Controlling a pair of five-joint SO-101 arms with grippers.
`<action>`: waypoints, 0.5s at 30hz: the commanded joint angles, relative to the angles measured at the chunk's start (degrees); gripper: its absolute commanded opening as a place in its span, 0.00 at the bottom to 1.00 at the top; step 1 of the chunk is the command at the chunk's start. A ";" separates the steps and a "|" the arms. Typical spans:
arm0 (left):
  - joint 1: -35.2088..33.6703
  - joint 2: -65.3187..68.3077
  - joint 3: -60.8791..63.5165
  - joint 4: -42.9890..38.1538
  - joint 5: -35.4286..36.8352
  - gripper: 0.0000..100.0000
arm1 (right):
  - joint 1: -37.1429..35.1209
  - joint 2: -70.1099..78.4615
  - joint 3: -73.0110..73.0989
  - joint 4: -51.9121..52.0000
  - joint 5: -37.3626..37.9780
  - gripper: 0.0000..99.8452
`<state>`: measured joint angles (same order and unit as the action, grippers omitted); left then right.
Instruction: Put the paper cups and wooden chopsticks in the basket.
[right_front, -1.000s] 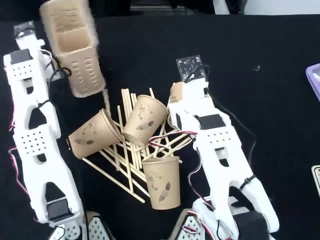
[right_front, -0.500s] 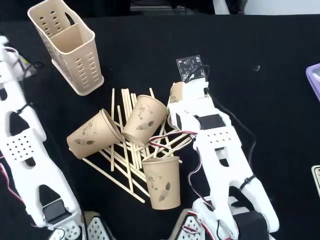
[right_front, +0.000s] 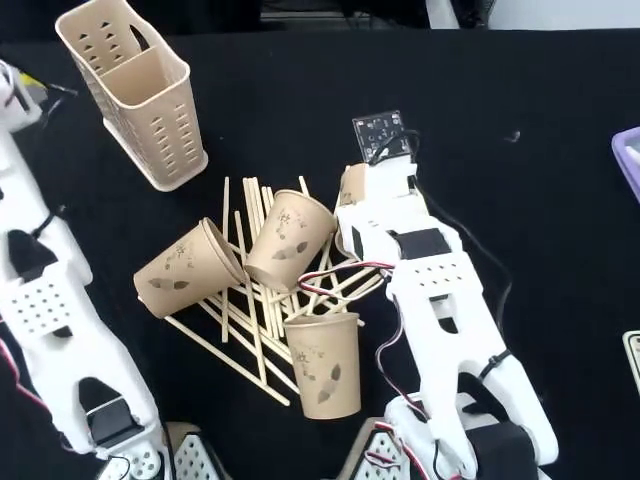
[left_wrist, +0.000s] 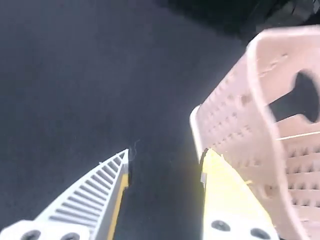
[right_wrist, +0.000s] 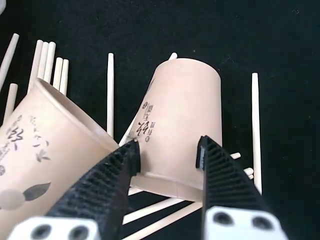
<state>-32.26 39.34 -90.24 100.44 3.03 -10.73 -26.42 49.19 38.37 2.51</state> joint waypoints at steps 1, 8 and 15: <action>3.56 -11.69 4.88 0.53 0.70 0.24 | -0.88 0.04 -0.04 -1.14 -0.18 0.19; 12.97 -28.66 28.44 0.18 9.85 0.26 | -0.79 0.04 0.04 -0.97 -0.18 0.19; 14.20 -29.71 43.03 -5.71 17.05 0.31 | -0.70 0.04 0.13 -0.97 -0.18 0.19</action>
<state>-18.73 12.53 -50.33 97.71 19.56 -10.73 -26.42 49.19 38.29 2.51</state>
